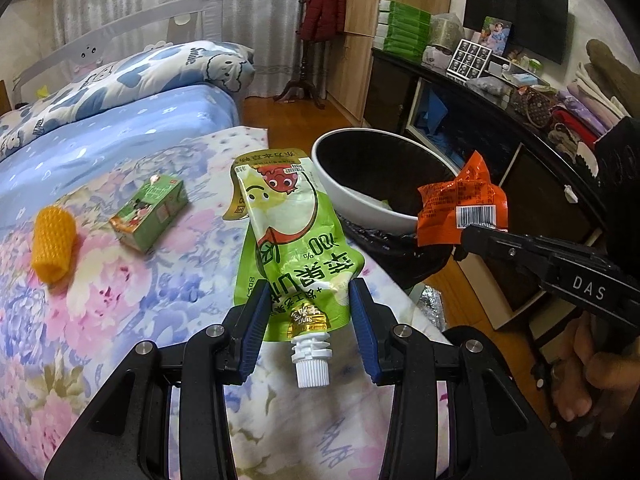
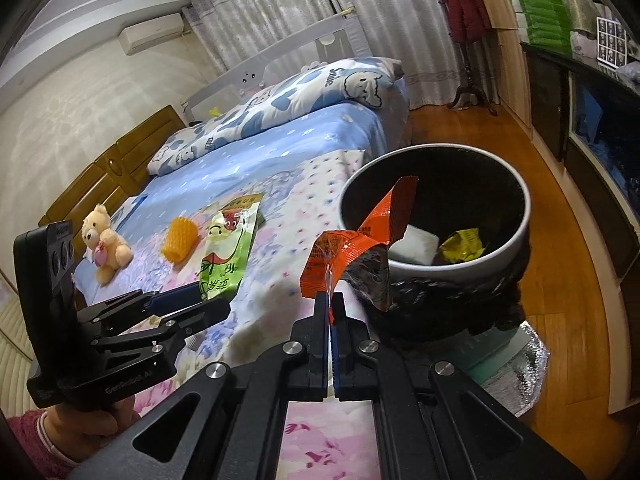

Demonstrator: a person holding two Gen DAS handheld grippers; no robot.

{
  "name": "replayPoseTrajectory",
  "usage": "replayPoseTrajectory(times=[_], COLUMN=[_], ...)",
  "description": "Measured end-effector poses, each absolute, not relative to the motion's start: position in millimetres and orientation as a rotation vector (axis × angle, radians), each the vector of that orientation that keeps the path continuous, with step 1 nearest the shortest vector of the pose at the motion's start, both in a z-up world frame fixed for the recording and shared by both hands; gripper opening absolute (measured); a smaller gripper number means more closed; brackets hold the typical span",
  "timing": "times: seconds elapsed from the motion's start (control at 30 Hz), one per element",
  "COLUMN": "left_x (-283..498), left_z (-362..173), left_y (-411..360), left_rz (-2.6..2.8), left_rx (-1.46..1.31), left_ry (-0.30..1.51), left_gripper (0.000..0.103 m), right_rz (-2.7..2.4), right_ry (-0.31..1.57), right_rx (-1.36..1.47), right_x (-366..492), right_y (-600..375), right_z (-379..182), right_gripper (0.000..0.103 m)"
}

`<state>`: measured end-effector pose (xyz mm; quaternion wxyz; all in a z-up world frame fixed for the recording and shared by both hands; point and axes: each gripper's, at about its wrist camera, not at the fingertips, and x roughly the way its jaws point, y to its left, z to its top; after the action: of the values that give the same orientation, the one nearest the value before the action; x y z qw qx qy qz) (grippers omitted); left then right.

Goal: Collect trash

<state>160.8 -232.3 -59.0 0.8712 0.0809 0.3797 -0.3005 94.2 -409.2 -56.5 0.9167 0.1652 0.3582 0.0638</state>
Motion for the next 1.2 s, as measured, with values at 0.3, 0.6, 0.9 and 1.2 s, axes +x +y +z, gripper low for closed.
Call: replayPoseTrajectory(times=[0.3,0.6,0.9,1.2], left_x=[164,172,180,191], left_z=[-55,-54,-51,-48], left_y=[-252,-270,-286,-302], left_rz=[-0.645,-0.658,-0.668,-0.68], left_rx=[0.178,0.19,0.2,0.214], left_ry=[0.786,0.788,0.782,0.781], left_gripper=[0.039,0.039,0.039,0.039], right_rz=[0.102,0.081,0.066,0.059], right_ry=[0.73,0.734,0.74,0.745], right_rx=[0.337,0.337,0.336,0.339], right_x=[99,106,110,122], right_y=[-423,-439,-448,-461], right_z=[-52,-52,-52,-51], right_gripper=[0.001,0.001,0.001,0.001])
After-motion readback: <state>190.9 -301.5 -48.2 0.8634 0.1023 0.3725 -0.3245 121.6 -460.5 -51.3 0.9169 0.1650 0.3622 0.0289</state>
